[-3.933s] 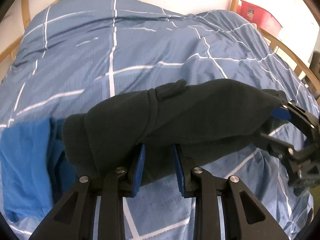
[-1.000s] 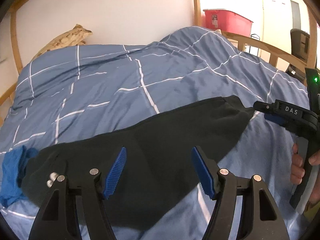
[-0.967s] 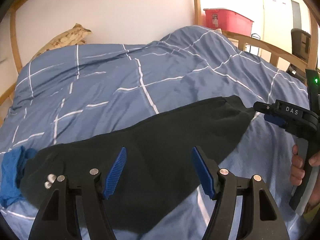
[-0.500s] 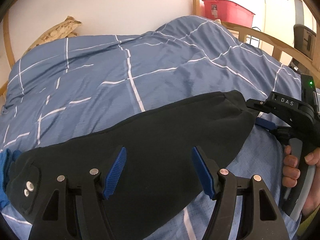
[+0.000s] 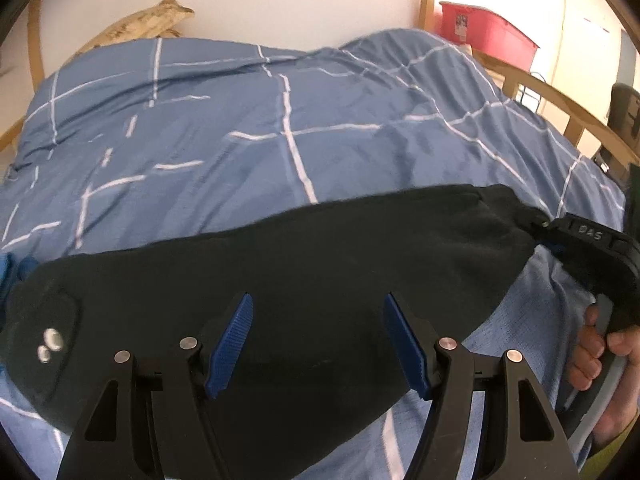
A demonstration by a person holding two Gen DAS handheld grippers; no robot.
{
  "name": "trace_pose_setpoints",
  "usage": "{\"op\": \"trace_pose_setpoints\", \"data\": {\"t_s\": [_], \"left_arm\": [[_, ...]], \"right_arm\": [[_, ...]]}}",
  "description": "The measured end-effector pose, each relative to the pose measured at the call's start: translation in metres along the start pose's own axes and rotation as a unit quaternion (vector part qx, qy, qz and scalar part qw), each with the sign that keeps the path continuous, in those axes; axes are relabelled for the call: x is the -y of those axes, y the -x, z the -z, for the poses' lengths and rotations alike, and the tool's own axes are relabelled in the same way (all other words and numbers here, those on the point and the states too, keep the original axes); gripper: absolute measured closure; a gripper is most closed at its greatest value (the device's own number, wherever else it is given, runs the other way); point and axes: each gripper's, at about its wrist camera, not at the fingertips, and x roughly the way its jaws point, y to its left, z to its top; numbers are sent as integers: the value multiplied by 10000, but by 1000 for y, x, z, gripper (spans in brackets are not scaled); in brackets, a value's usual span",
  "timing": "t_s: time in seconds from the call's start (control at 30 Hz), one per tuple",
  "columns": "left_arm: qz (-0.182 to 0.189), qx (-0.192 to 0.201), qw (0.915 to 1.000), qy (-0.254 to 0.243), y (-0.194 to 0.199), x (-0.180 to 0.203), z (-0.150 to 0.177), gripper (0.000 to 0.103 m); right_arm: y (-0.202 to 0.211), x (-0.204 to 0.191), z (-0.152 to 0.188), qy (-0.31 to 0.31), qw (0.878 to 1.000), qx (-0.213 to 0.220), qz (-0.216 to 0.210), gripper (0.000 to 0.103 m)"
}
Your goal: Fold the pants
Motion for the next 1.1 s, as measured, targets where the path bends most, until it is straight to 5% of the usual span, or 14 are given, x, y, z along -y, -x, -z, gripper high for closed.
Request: {"op": "trace_pose_setpoints", "data": {"t_s": [0.3,0.7,1.1], "left_arm": [[-272,187,9984,468,68,-77,13,37],[-678,526,9936,731,135,-196,49,37],[659,353,9904,1166,135,-283,25,38]], "right_arm": [[59,-126,8,1669,9837,654,-169,86],[69,-263,83,2990,9505,593,-601,86],[52,-345,179,3760,9211,386,-932,87]]}}
